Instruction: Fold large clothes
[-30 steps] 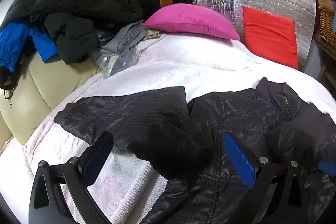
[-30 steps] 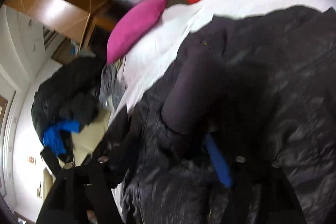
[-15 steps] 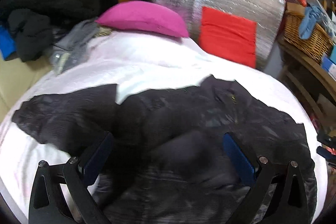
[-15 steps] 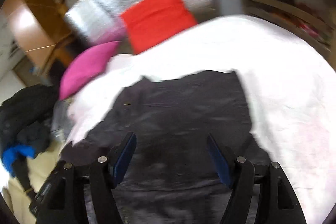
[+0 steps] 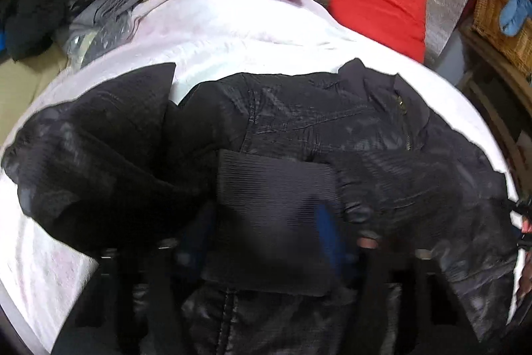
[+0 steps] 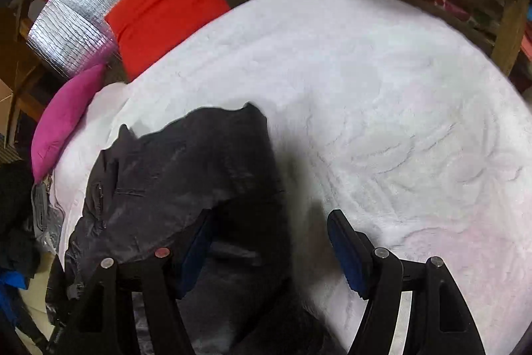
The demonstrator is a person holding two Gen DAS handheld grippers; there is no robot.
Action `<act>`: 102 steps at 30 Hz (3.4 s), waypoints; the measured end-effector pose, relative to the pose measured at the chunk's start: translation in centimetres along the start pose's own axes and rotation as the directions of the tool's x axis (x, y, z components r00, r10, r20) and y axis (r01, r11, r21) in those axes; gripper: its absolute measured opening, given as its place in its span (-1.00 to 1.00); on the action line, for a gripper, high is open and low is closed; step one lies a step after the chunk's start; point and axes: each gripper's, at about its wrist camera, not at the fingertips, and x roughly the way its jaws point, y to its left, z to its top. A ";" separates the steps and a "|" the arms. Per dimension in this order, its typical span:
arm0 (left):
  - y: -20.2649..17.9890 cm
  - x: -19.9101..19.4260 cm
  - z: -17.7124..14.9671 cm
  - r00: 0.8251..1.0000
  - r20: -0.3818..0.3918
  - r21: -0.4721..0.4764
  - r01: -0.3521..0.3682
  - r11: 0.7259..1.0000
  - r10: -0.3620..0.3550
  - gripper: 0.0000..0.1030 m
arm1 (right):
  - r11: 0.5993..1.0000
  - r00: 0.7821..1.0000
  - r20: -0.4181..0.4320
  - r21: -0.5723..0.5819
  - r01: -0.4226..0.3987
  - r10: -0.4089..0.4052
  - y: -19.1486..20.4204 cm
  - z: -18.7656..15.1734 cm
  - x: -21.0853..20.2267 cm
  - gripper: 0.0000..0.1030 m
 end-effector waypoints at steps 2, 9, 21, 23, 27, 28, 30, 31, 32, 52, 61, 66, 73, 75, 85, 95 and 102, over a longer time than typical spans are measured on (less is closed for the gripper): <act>0.1 0.2 0.2 1.000 0.015 0.009 -0.015 1.000 0.015 -0.45 | 0.998 0.998 -0.021 0.015 -0.065 0.065 0.2 -0.1 0.7 0.31; -0.3 -3.7 0.6 0.976 0.210 0.053 -0.064 0.997 0.051 -0.83 | 0.994 0.996 0.083 -0.103 0.022 -0.013 4.0 -1.0 -0.6 -0.50; 0.1 -0.3 0.4 0.988 0.049 0.074 -0.150 0.986 0.147 -0.33 | 0.917 0.952 0.196 -0.280 0.284 -0.235 8.0 -3.0 -1.8 -0.44; 0.2 -0.8 0.6 0.991 0.067 0.046 -0.122 0.991 0.119 0.23 | 0.901 0.939 0.245 -0.302 0.310 -0.241 8.7 -3.7 -3.0 -0.44; -0.8 -1.4 0.4 0.979 0.132 0.074 -0.168 0.983 0.157 0.31 | 0.853 0.898 0.361 -0.357 0.380 -0.249 10.4 -4.8 -4.8 -0.32; -1.1 -1.5 0.4 0.974 0.148 0.088 -0.186 0.979 0.171 0.31 | 0.849 0.893 0.380 -0.363 0.383 -0.241 10.6 -5.0 -5.3 -0.17; -1.5 -1.5 0.4 0.971 0.163 0.104 -0.192 0.976 0.174 0.32 | 0.850 0.885 0.412 -0.366 0.379 -0.217 11.3 -4.9 -6.1 0.56; -1.6 -1.3 0.5 0.972 0.161 0.111 -0.189 0.976 0.170 0.32 | 0.850 0.874 0.444 -0.365 0.380 -0.200 11.5 -5.2 -6.5 0.56; -1.7 -1.2 0.4 0.973 0.155 0.114 -0.189 0.975 0.170 0.32 | 0.840 0.857 0.476 -0.369 0.398 -0.197 11.9 -5.4 -7.0 0.56; -1.1 -0.3 0.0 0.976 0.105 0.099 -0.199 0.975 0.189 0.32 | 0.785 0.851 0.496 -0.452 0.424 -0.174 16.3 -7.8 -7.3 0.56; -1.2 -1.7 0.1 0.928 0.206 0.113 -0.339 0.934 0.311 0.32 | 0.790 0.855 0.487 -0.447 0.419 -0.178 16.4 -7.7 -7.4 0.56; -0.7 0.8 -0.5 0.931 0.102 0.201 -0.365 0.909 0.352 0.32 | 0.854 0.951 0.291 -0.465 0.232 -0.100 16.0 -7.4 -4.9 0.56; 5.5 -4.1 0.7 0.977 0.104 -0.016 -0.187 0.982 0.188 0.32 | 0.902 0.999 -0.032 -0.431 -0.013 -0.001 16.0 -8.7 0.5 0.56; 8.1 -5.4 0.8 0.975 0.116 -0.087 -0.179 0.980 0.188 0.32 | 0.893 0.995 -0.093 -0.450 -0.011 -0.035 16.1 -9.3 2.1 0.55; 22.4 -9.7 -0.8 0.945 0.123 -0.460 -0.217 0.861 0.303 0.37 | 0.868 0.997 0.065 -0.497 0.004 0.032 17.1 -10.4 -1.5 0.51; 31.5 -7.3 -2.8 0.972 0.069 -0.679 -0.120 0.724 0.226 0.36 | 0.878 0.999 0.032 -0.478 -0.020 0.041 17.1 -10.9 -1.0 0.49; 35.2 -3.3 -1.8 0.991 0.068 -0.738 -0.028 0.675 0.116 0.00 | 0.874 0.999 0.025 -0.486 -0.018 0.034 17.3 -10.8 -0.4 0.49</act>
